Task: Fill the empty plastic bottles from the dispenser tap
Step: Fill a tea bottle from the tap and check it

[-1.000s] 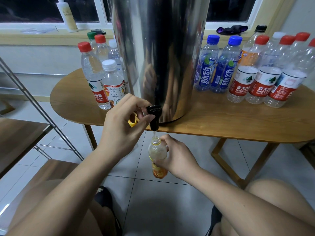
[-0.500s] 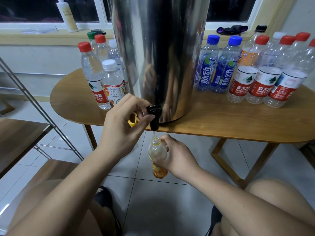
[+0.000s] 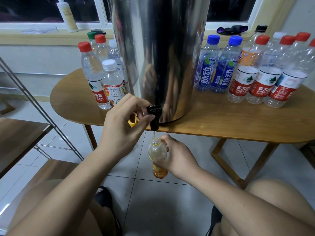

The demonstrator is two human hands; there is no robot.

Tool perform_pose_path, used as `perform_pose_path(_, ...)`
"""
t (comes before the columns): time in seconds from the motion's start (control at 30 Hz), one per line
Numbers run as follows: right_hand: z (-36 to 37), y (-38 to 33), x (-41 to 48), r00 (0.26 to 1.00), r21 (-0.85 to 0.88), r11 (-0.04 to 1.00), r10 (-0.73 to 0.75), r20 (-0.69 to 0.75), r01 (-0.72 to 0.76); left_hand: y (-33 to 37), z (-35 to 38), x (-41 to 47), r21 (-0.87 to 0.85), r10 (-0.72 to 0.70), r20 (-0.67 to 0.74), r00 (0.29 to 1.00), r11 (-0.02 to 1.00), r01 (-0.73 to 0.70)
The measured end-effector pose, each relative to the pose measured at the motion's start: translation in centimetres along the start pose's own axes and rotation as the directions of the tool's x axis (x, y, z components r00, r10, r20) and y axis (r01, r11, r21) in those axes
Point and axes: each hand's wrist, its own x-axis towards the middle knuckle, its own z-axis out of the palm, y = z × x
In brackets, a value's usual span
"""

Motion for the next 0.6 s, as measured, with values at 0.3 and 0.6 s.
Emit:
perform_pose_path(0.3,0.10,0.00,0.04,1.000,-0.003,1.000,0.005,0.002,-0.005,0.06,0.00,0.00,0.003,0.003,-0.003,1.000,1.000,-0.003)
perform_pose_path(0.6,0.11,0.01,0.08,1.000,-0.008,1.000,0.014,0.011,-0.014,-0.06,0.03,0.01,0.009,0.009,-0.009,1.000,1.000,-0.009)
